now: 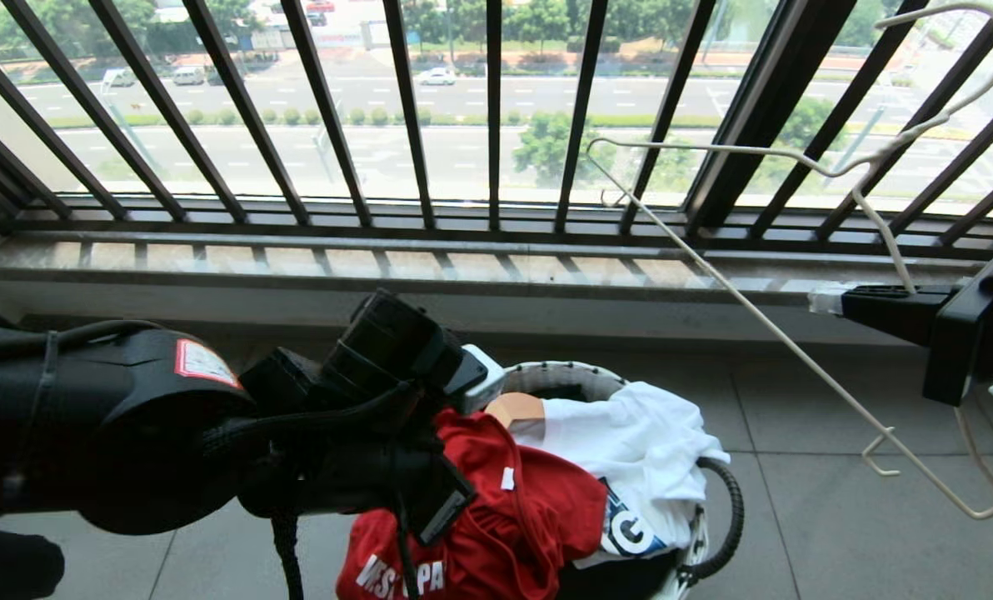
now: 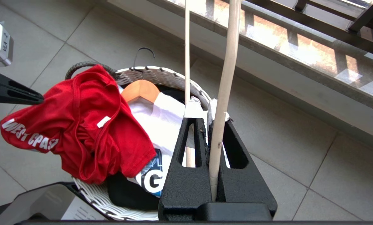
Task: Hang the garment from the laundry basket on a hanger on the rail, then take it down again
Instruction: Pick up clothes from the basket
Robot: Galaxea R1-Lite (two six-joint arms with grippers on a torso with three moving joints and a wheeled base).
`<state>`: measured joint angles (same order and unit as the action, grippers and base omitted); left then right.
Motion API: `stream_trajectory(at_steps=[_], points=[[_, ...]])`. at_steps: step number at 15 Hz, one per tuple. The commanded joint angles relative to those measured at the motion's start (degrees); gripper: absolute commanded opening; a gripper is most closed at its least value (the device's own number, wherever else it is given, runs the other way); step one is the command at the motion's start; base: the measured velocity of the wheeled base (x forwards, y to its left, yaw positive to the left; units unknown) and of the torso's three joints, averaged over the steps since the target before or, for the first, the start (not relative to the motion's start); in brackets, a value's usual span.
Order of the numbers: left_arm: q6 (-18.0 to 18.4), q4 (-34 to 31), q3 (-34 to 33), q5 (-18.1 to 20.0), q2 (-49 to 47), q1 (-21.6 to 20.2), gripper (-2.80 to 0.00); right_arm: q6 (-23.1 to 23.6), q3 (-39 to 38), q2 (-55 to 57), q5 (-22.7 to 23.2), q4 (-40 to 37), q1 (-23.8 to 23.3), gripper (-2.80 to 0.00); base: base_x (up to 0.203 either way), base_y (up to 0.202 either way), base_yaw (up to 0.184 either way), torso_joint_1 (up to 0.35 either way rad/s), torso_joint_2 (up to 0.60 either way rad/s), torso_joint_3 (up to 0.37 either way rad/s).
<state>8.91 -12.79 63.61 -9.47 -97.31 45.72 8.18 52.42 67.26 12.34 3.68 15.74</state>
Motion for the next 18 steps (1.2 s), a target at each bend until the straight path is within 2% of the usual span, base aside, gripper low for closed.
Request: stream_trajectory(at_steps=[1,5,6,7,8,12,18], points=[[4.1,-0.1,6.2,-0.1,-8.6,-1.6,-2.80,0.1,0.0,-0.3,0.1,0.0,0.0,-2.80,0.000,0.000,0.000,0.000,0.00,0.000],[16.4,-0.4,19.8,-0.1,-19.2,-5.2,-2.80,0.1,-0.1,-0.4,0.2,0.0,0.1,-2.80,0.000,0.000,0.000,0.000,0.00,0.000],[19.8,-0.7,22.4,-0.1,-21.0,-6.3,0.00,0.1,-0.1,-0.4,0.2,0.0,0.1,-2.80,0.000,0.000,0.000,0.000,0.00,0.000],[22.5,-2.0,24.0,-0.1,-21.6,-7.3,0.00,0.1,-0.1,-0.4,0.3,0.0,0.1,-2.80,0.000,0.000,0.000,0.000,0.00,0.000],[23.4,-3.6,25.3,-0.1,-21.8,-7.6,0.00,0.1,-0.1,-0.4,0.3,0.0,0.1,-2.80,0.000,0.000,0.000,0.000,0.00,0.000],[24.4,-4.7,29.7,0.0,-24.6,-8.9,0.00,0.1,-0.1,-0.6,0.5,0.0,0.1,-2.80,0.000,0.000,0.000,0.000,0.00,0.000],[24.1,-4.6,26.8,0.0,-24.8,-9.3,0.00,0.1,0.0,-0.7,0.3,0.0,0.1,-2.80,0.000,0.000,0.000,0.000,0.00,0.000]])
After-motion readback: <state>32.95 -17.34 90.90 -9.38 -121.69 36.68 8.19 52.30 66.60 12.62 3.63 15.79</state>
